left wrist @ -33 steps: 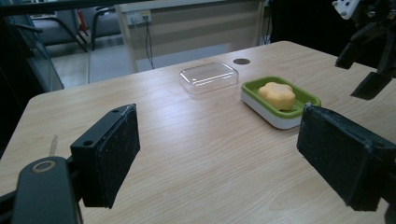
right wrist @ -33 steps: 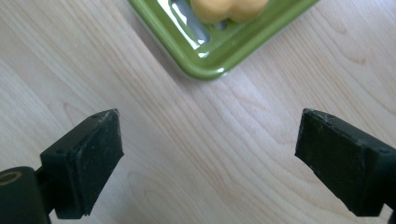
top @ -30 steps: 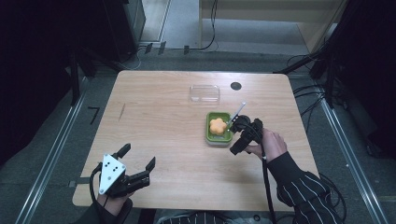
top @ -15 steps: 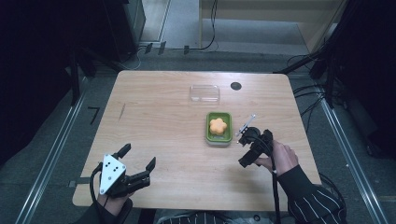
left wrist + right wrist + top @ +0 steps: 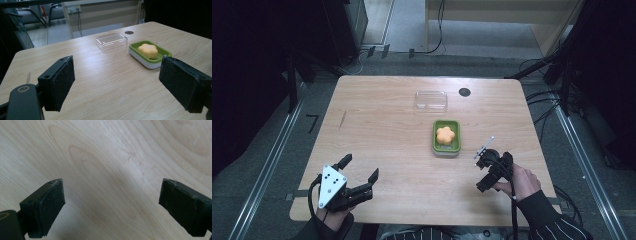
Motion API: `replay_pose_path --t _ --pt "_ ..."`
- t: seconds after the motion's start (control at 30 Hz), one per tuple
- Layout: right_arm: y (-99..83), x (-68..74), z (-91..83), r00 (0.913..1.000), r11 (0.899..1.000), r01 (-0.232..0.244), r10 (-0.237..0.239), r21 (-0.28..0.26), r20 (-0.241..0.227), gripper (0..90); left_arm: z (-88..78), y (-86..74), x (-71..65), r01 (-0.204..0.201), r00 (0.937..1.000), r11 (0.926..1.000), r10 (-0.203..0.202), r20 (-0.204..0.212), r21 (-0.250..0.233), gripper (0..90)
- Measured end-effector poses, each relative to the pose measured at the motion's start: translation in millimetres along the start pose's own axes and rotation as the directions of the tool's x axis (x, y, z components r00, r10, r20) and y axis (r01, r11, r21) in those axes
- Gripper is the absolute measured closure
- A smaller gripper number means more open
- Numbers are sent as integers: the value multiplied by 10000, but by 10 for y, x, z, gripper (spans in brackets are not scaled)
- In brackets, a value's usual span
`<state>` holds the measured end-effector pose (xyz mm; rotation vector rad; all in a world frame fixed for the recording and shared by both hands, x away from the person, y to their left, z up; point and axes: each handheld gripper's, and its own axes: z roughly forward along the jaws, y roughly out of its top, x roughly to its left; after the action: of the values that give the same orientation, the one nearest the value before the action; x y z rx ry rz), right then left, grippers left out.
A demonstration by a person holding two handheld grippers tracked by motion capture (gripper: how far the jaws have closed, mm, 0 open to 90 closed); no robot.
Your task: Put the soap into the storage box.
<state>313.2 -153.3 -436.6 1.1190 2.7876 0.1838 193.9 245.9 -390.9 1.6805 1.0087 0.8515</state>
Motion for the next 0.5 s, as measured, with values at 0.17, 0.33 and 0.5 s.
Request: replay_pose_path --t 0.17,0.33,0.5 --pt "-160 36 53 9999 9999 -117 117 -7 -49 65 -3 0 0 25 10000 10000 -25 -5 -24 137" --pt "-287 65 67 9996 9996 -267 266 -66 -122 66 -2 1 -1 16 10000 10000 -16 -3 -12 137" --pt "-399 76 103 9993 9994 -324 326 91 -202 67 8 7 -4 -1 10000 10000 1 15 -19 137"
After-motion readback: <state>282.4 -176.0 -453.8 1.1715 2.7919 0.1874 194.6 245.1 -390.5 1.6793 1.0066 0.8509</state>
